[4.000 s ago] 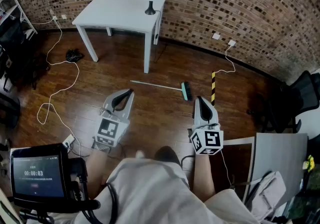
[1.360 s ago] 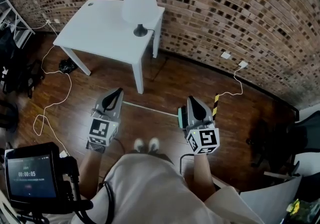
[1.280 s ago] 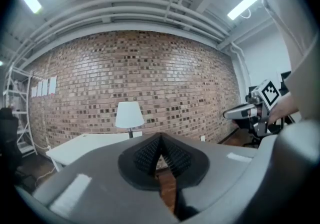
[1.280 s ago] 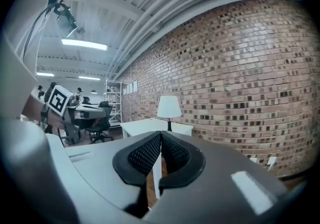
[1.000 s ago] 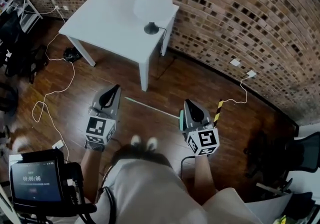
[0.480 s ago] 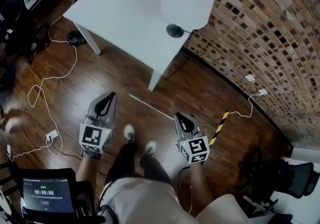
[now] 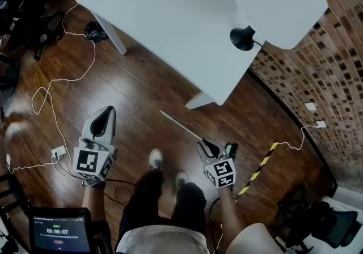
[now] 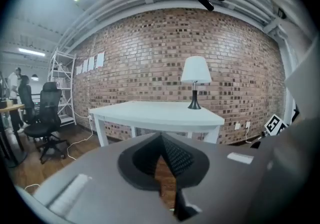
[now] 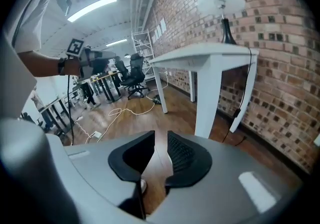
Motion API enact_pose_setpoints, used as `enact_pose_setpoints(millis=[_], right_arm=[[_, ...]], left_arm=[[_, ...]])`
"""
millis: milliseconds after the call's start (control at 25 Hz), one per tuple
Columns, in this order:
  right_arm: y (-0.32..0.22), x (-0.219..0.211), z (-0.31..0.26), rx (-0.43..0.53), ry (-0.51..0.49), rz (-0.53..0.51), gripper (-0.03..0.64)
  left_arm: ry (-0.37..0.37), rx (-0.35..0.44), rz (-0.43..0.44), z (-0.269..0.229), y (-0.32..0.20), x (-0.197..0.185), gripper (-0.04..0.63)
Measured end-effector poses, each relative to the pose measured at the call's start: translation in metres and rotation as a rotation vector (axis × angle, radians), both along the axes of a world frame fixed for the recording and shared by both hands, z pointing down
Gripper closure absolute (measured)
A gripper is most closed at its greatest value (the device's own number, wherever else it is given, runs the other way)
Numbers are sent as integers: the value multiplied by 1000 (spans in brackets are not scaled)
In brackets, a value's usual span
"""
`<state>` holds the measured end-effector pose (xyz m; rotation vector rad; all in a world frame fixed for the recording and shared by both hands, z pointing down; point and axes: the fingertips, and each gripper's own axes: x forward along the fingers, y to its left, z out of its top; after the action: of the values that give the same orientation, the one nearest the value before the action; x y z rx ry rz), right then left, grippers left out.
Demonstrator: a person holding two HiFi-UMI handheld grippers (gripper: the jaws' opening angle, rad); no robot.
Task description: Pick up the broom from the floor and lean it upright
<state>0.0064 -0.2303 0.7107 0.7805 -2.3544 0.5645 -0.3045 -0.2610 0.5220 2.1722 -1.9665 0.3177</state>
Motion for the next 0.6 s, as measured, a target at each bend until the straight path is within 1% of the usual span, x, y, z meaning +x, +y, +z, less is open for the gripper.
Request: enact_pose_setpoints(millis=[80, 120, 280, 320, 440, 600], right_arm=[[-4, -4, 47, -68, -11, 13, 512], [-5, -6, 71, -89, -5, 8, 506], [-4, -15, 160, -120, 49, -56, 498], [-5, -16, 182, -124, 62, -78, 495], [-12, -18, 248, -131, 102, -134, 491], [-16, -21, 338, -162, 119, -174, 485]], left_arm=[[-25, -17, -8, 33, 2, -12, 594], [-26, -27, -20, 50, 3, -18, 594], [-25, -48, -86, 111, 10, -46, 594], [-22, -43, -103, 123, 11, -53, 594], [-9, 16, -138, 158, 9, -67, 594], [19, 51, -157, 224, 16, -66, 594]])
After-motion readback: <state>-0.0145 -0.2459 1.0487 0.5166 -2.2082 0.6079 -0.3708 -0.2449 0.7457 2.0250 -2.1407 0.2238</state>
